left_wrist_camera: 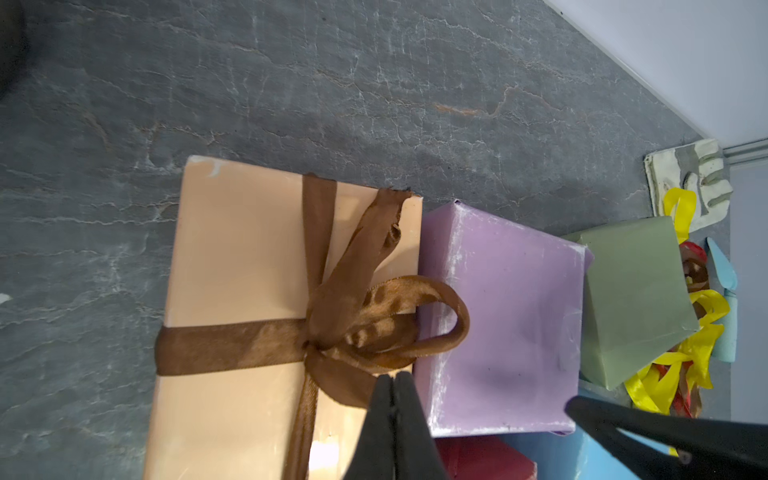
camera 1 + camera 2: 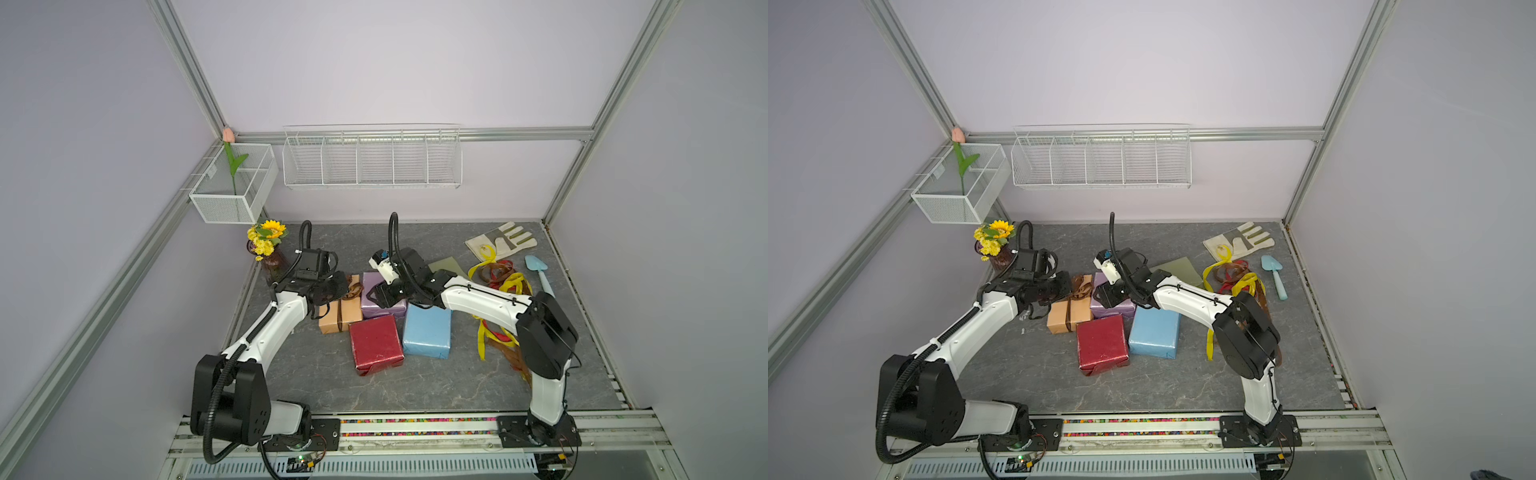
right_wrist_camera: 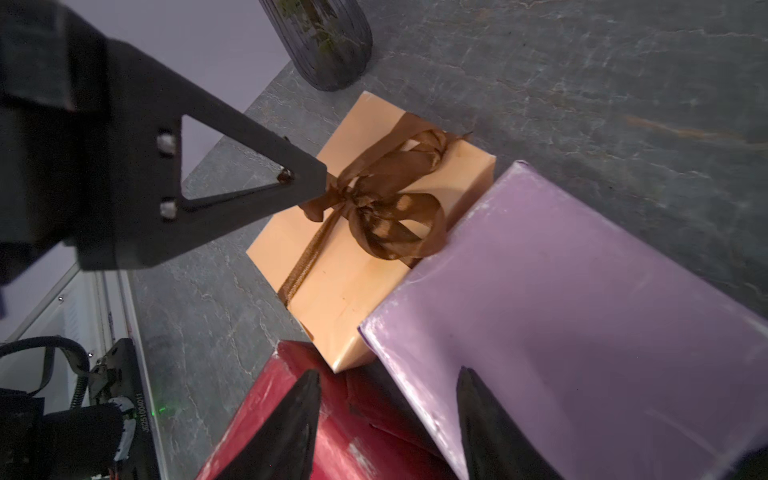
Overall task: Untie the ribbon bows on the gift boxes
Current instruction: Untie the ribbon from the gift box.
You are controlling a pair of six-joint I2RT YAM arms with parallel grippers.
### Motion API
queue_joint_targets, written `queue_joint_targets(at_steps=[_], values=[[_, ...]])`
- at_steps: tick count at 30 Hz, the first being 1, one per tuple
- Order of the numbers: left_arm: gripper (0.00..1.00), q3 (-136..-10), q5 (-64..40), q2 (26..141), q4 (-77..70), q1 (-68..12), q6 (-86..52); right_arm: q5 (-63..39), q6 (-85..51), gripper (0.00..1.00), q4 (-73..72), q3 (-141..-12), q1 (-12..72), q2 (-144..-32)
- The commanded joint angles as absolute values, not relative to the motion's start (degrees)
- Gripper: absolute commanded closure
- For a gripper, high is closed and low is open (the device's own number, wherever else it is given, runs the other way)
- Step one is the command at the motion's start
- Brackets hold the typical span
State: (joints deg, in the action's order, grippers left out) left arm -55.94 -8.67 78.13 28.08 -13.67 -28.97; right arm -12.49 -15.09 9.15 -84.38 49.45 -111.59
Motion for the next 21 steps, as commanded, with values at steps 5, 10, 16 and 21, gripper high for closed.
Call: queue_joint_targets(at_steps=[5, 10, 16, 21], values=[[1.00, -51.8, 0.2, 72.7, 27.3, -13.7, -31.4, -13.0, -18.3, 0.48, 2.2, -88.2, 54.1, -118.0], [1.00, -49.2, 3.6, 70.7, 27.7, -13.6, -32.5, -12.9, -17.5, 0.52, 2.9, -93.6, 56.1, -123.7], [1.00, -47.5, 3.6, 69.4, 27.1, -13.6, -32.7, -9.4, -16.5, 0.52, 2.5, -95.7, 57.3, -127.3], [1.00, -46.2, 2.8, 69.0, 26.0, -13.6, -33.0, -8.3, -16.6, 0.49, 3.0, -97.4, 57.4, -130.0]])
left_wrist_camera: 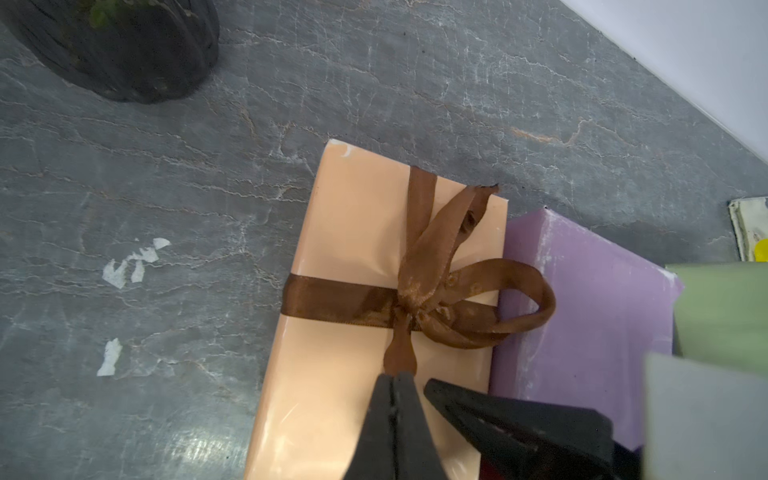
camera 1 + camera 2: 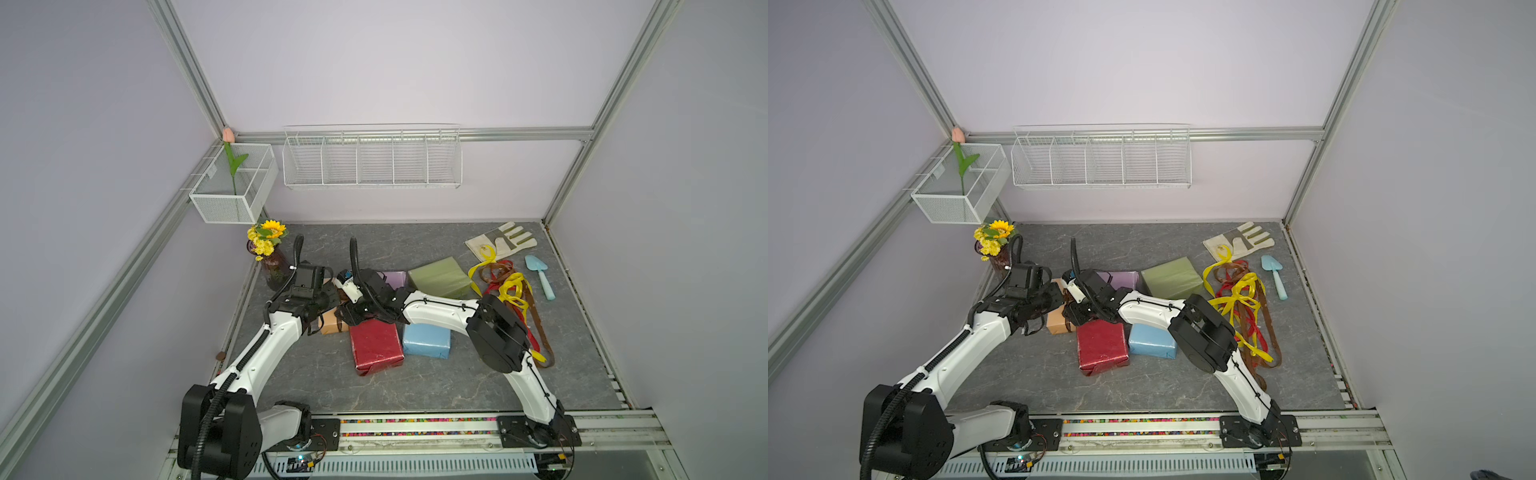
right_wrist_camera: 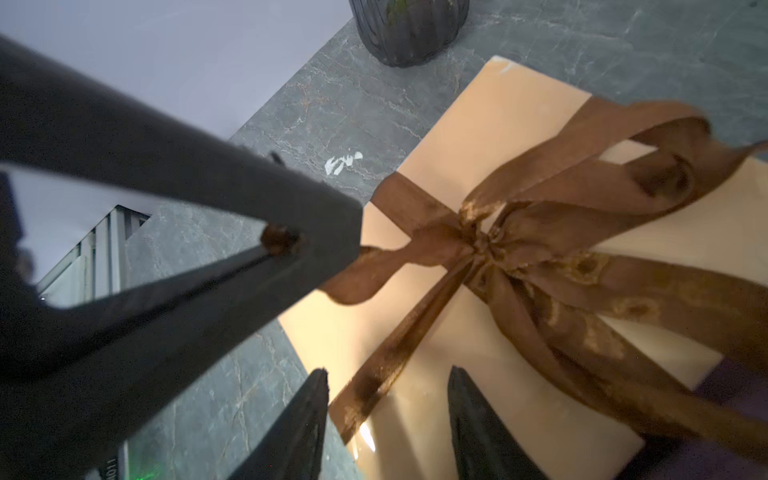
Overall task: Untie the ribbon bows on the gift boxes
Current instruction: Untie the ribbon from the gift box.
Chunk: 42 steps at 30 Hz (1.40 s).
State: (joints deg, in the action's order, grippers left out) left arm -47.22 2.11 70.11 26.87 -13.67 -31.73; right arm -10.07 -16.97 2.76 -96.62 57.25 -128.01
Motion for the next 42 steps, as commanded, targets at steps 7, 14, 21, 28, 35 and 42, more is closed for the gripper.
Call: queue_joint_targets(at_steps=[7, 14, 21, 28, 35, 42], values=[[1.00, -46.5, 4.0, 65.3, 26.8, -13.6, -33.6, -2.8, -18.1, 0.49, 3.0, -96.9, 57.7, -131.6], [1.00, -49.0, 2.7, 62.1, 27.3, -13.4, -32.7, -2.2, -19.8, 0.49, 2.9, -96.5, 57.7, -133.5], [1.00, -52.6, 4.8, 57.2, 29.6, -13.3, -32.3, -3.1, -21.5, 0.49, 1.2, -95.2, 57.7, -134.3], [1.00, -61.3, 5.9, 55.6, 35.7, -12.7, -29.9, -3.6, -22.2, 0.49, 0.5, -94.2, 57.7, -134.6], [1.00, -66.7, 9.4, 52.0, 37.3, -12.7, -29.2, -4.1, -22.8, 0.49, -0.2, -93.1, 57.6, -134.8], [1.00, -69.9, 13.7, 49.3, 39.3, -12.7, -28.3, -4.7, -23.1, 0.49, -0.6, -93.0, 57.5, -135.3]])
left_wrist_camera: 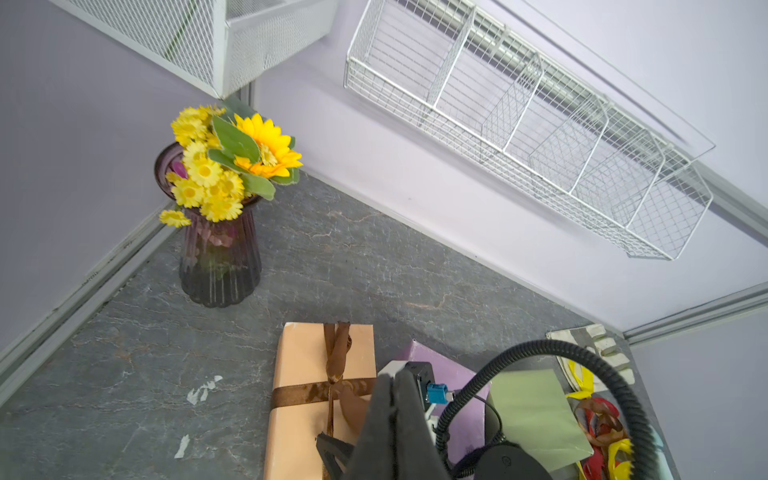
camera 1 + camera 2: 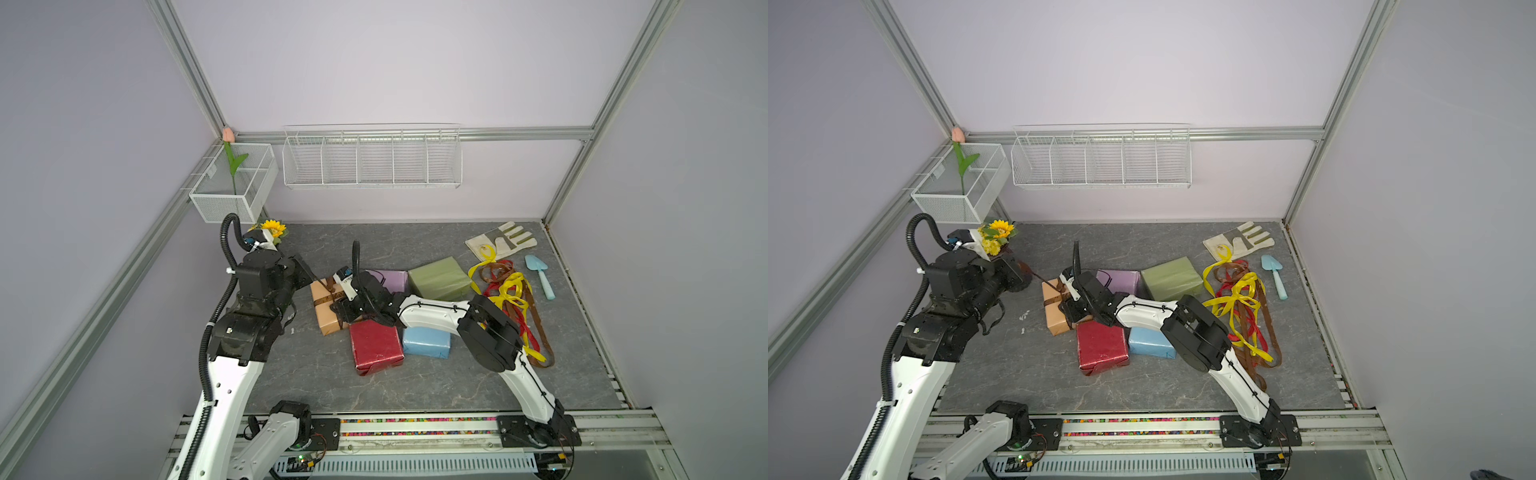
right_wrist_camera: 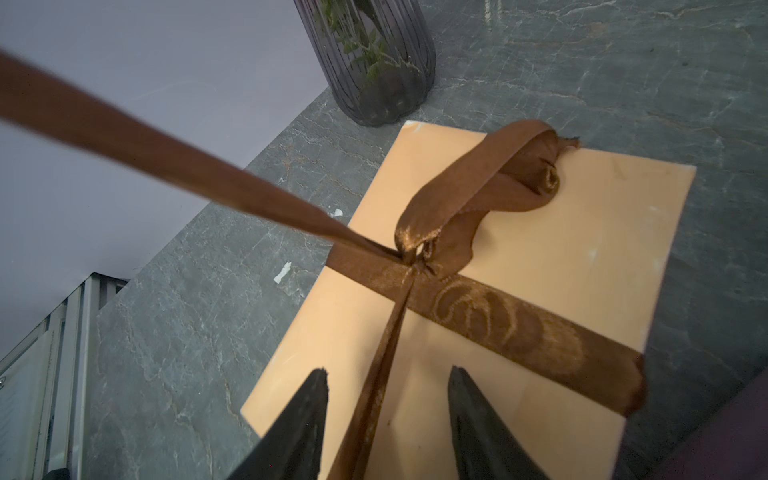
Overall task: Untie the ribbon bows on the gift boxes
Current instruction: Untie the ribbon from the gift box.
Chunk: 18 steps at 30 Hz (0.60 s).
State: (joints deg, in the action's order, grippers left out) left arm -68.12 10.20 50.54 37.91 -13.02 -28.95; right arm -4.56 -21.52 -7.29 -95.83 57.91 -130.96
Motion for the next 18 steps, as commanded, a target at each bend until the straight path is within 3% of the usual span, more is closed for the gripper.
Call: queue_joint_targets(at_steps=[1, 9, 18], values=[[1.00, -69.9, 14.4, 48.8, 39.2, -12.7, -28.2, -4.8, -23.2, 0.49, -0.6, -93.0, 57.5, -135.3], [1.00, -71.3, 15.8, 48.2, 39.9, -12.7, -27.4, -5.0, -23.5, 0.50, -1.3, -92.3, 57.5, -135.3], [1.00, -63.7, 11.8, 52.2, 36.8, -12.7, -27.6, -10.9, -20.3, 0.50, -8.6, -89.3, 57.5, -132.2]])
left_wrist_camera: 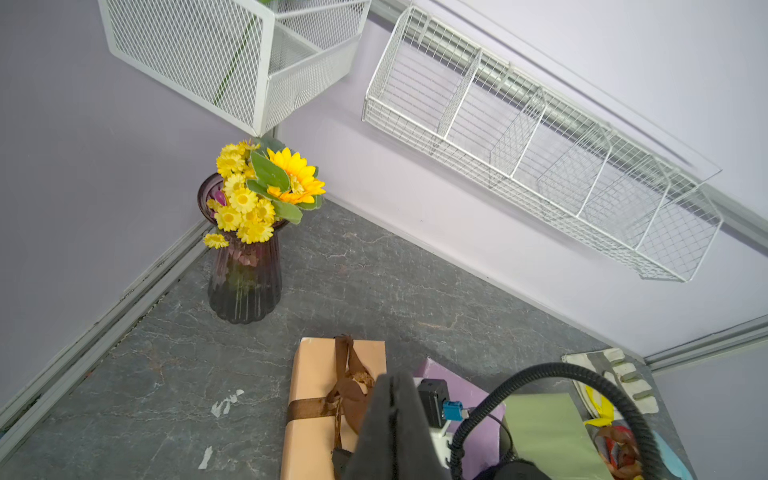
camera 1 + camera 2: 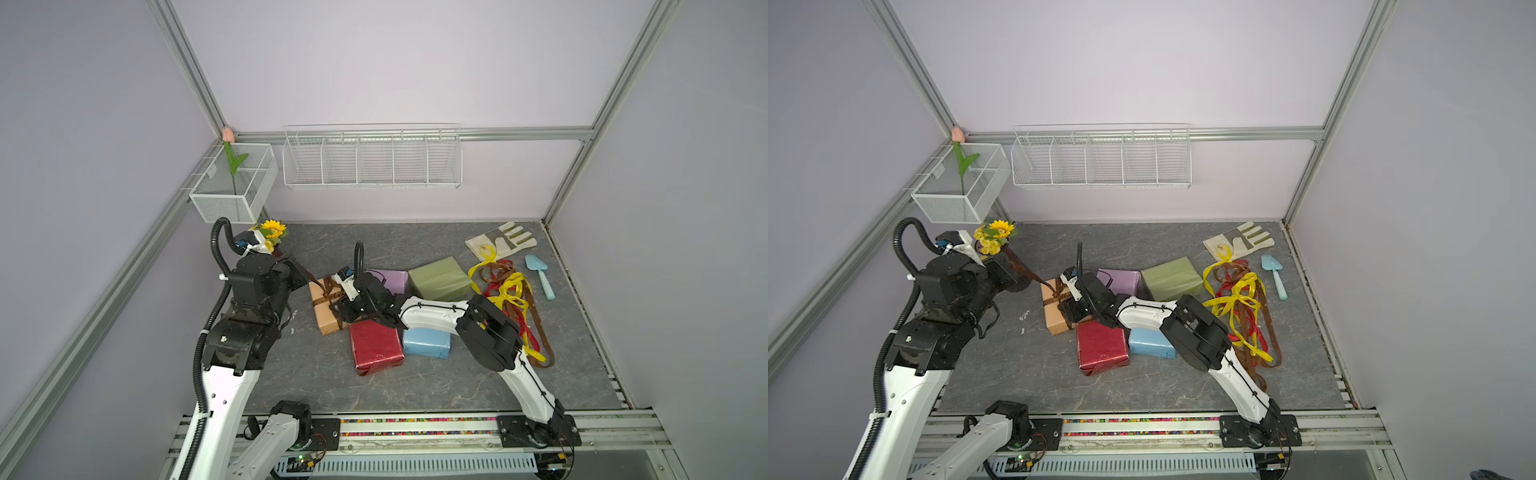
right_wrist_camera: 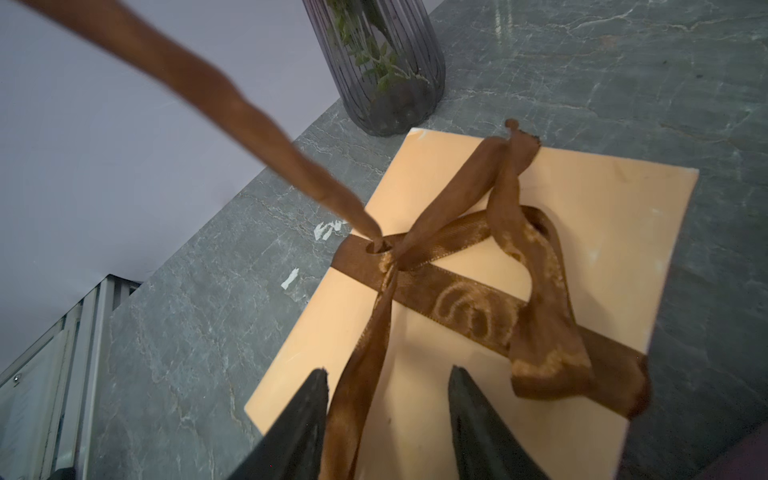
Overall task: Untie the ribbon bows on the gift boxes
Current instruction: Untie the ribbon from the gift box.
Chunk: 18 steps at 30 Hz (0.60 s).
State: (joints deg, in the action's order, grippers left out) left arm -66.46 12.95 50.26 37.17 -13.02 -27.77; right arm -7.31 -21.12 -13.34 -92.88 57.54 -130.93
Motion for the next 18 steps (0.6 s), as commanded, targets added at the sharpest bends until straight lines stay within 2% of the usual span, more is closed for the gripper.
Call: queue_joint_targets(at_steps=[1, 10, 18], values=[[1.00, -62.7, 11.8, 52.9, 36.2, -12.7, -27.7, -11.6, -19.9, 0.50, -9.1, -89.2, 57.6, -131.9], [0.99, -59.6, 12.6, 55.8, 33.3, -11.7, -27.9, -11.7, -18.1, 0.53, -6.3, -94.3, 57.6, -133.6], [0.75, -57.1, 11.9, 58.9, 34.6, -8.5, -28.2, -10.8, -16.8, 0.55, -6.4, -95.7, 57.6, -134.2]])
